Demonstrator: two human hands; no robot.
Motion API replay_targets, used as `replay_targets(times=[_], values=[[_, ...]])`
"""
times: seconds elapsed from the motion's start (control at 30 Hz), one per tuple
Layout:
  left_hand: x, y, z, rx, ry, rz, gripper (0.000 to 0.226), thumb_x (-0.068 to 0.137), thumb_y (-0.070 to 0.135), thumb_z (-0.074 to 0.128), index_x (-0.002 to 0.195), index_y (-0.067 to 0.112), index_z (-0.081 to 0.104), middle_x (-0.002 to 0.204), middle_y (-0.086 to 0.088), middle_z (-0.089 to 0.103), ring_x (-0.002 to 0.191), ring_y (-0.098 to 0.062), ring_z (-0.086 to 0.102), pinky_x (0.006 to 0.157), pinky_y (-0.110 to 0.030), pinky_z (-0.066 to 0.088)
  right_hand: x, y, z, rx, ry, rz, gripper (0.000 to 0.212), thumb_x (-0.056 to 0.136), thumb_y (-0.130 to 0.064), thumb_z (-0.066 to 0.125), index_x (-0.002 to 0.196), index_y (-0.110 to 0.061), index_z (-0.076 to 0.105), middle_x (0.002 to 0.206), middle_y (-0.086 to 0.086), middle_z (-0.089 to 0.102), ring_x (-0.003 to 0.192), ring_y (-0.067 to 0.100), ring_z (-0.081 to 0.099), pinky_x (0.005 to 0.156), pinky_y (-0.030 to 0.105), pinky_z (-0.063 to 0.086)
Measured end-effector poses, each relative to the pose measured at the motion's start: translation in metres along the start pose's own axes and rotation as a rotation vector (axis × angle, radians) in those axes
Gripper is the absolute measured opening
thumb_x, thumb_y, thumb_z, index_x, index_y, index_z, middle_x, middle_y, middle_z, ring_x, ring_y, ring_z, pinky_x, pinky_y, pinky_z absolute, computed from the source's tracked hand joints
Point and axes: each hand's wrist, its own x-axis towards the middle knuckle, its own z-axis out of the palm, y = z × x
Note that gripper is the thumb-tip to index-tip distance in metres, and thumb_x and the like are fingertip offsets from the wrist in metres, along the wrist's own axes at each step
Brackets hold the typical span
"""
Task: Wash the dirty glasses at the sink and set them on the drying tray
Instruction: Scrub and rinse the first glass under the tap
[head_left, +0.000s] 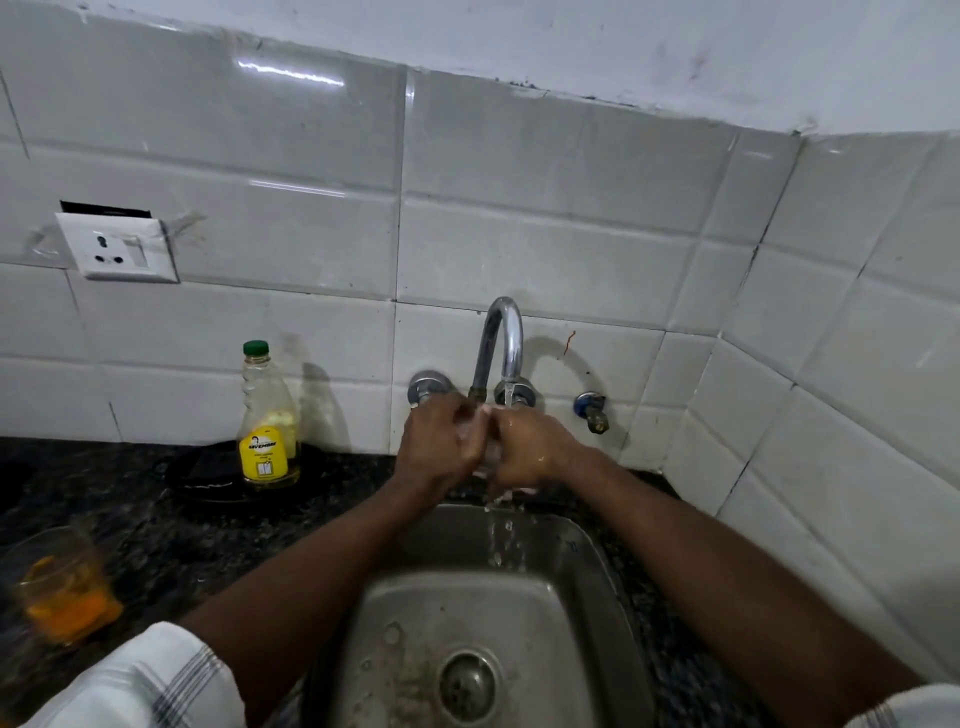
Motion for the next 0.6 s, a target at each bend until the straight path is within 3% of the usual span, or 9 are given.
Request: replay_targets(times=[0.07,0.1,0.2,0.23,0.27,0.33,0.4,0.43,0.6], values=[[-0.002,-0.007,-0.001,0.049,-0.034,0.155,0.035,0.094,0.04,0.05,0.089,0.011,0.07,0.081,0.0,0.064,0.069,-0.012,0.054,0.06,-0.027,0.041,-0.003,-0.001,-0.003,0.084,-0.052,0.018,0.066,0.059,-0.033,0.088,0.116,-0.027,0.057,0.104,-0.007,0.065,0.092,0.014,0.062,0.079,0.028,0.051],[0.002,-0.007,0.001,0.06,-0.057,0.076,0.037,0.094,0.039,0.047,0.084,0.011,0.069,0.077,-0.001,0.065,0.066,-0.013,0.055,0.058,-0.028,0.041,-0.004,-0.004,-0.001,-0.004,-0.01,0.016,0.067,0.06,-0.035,0.087,0.119,-0.026,0.056,0.106,-0.005,0.065,0.093,0.017,0.062,0.079,0.03,0.052],[0.02,-0.002,0.013,0.029,-0.127,-0.491,0.035,0.095,0.036,0.047,0.084,0.009,0.066,0.08,-0.009,0.069,0.065,-0.016,0.06,0.051,-0.026,0.038,-0.005,-0.006,0.012,-0.367,0.226,-0.072,0.068,0.072,-0.04,0.078,0.13,-0.018,0.05,0.12,0.006,0.064,0.105,0.026,0.061,0.088,0.036,0.049],[0.021,-0.001,0.014,0.026,-0.134,-0.557,0.034,0.095,0.035,0.047,0.085,0.008,0.066,0.082,-0.01,0.069,0.066,-0.017,0.06,0.05,-0.025,0.037,-0.004,-0.006,0.014,-0.386,0.245,-0.076,0.068,0.074,-0.04,0.077,0.131,-0.017,0.049,0.121,0.006,0.064,0.106,0.026,0.061,0.088,0.036,0.048],[0.018,0.001,0.014,0.011,-0.119,-0.52,0.034,0.098,0.034,0.048,0.082,0.009,0.066,0.079,-0.009,0.068,0.064,-0.015,0.058,0.049,-0.021,0.036,-0.005,-0.007,0.01,-0.375,0.232,-0.081,0.069,0.074,-0.04,0.077,0.132,-0.018,0.048,0.121,0.005,0.064,0.105,0.025,0.061,0.087,0.034,0.048],[0.004,0.001,0.006,-0.029,0.003,-0.204,0.034,0.1,0.032,0.05,0.079,0.012,0.067,0.073,-0.002,0.066,0.062,-0.01,0.057,0.054,-0.012,0.036,-0.006,-0.006,0.0,-0.187,0.088,-0.034,0.069,0.071,-0.037,0.081,0.13,-0.02,0.05,0.115,0.0,0.064,0.099,0.02,0.06,0.081,0.028,0.047],[-0.006,-0.001,-0.002,-0.016,0.055,0.088,0.027,0.097,0.031,0.055,0.09,0.01,0.071,0.08,-0.003,0.068,0.069,-0.013,0.06,0.062,-0.019,0.043,-0.007,-0.006,-0.009,0.027,-0.027,0.01,0.068,0.065,-0.031,0.085,0.125,-0.022,0.055,0.11,-0.003,0.064,0.095,0.016,0.059,0.078,0.027,0.048],[-0.004,-0.002,-0.003,-0.007,0.048,0.118,0.027,0.096,0.029,0.056,0.091,0.009,0.072,0.08,-0.005,0.069,0.069,-0.015,0.061,0.063,-0.024,0.044,-0.008,-0.007,-0.009,0.036,-0.032,0.014,0.068,0.064,-0.031,0.085,0.124,-0.022,0.055,0.11,-0.003,0.064,0.093,0.015,0.058,0.077,0.027,0.047],[0.018,0.012,0.008,0.038,-0.088,-0.47,0.041,0.098,0.034,0.046,0.068,0.011,0.063,0.071,-0.008,0.064,0.062,-0.019,0.056,0.055,-0.028,0.035,-0.002,-0.005,0.009,-0.333,0.223,-0.039,0.068,0.073,-0.045,0.076,0.131,-0.021,0.048,0.12,0.001,0.064,0.104,0.021,0.061,0.085,0.032,0.05]])
